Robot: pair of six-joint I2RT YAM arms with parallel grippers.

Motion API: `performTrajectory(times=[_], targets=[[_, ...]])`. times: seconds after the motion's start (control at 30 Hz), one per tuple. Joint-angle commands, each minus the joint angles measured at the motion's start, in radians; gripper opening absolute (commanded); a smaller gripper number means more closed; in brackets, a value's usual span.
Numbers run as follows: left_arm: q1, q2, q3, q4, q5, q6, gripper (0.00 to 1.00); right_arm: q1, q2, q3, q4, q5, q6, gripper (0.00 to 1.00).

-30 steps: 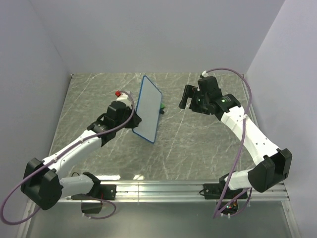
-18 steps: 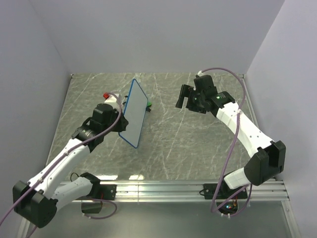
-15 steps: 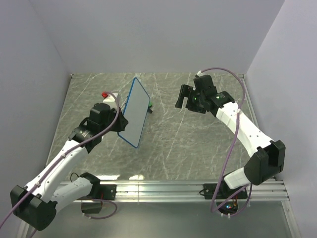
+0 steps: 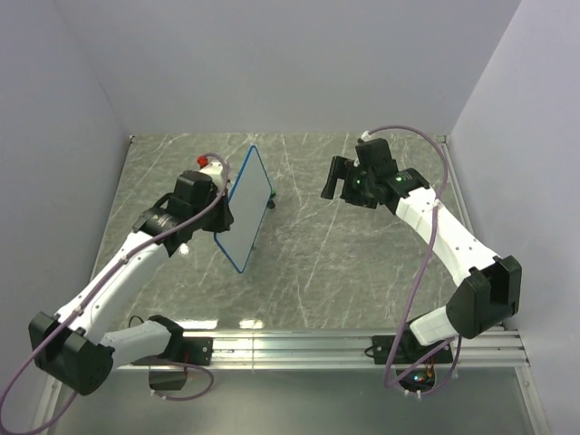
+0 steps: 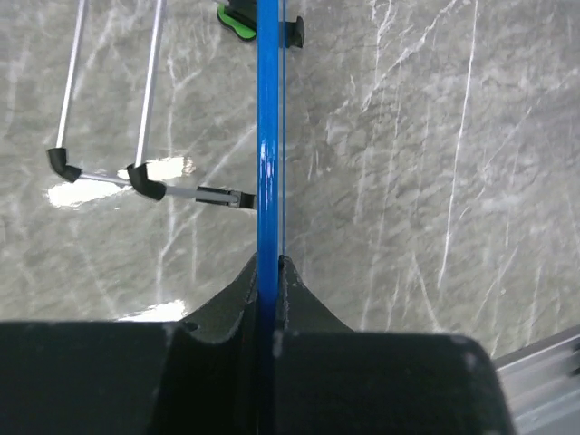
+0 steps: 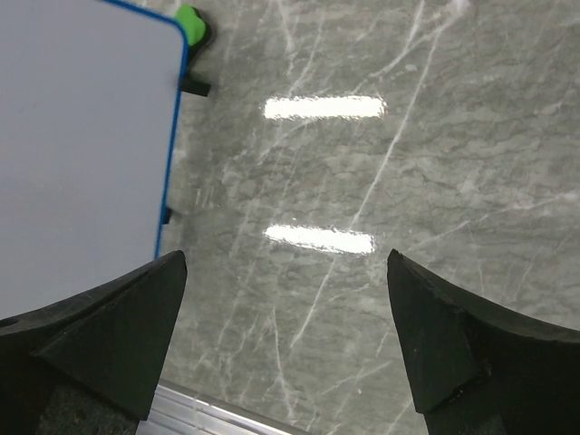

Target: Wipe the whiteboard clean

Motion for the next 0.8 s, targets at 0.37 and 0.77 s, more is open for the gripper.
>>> performTrajectory(times=[0.37,0.77], targets=[[0.024,-0.082,0.193,-0.006,-0.086,0.216,0.0,-0.036,-0.045,-0.036,0.023,-0.032,-0.031,0.97],[0.044,0.081,0.275,0.02,-0.159,0.196,0.0,-0.036,0.177,0.423,-0.071,-0.093,-0.053,0.98]])
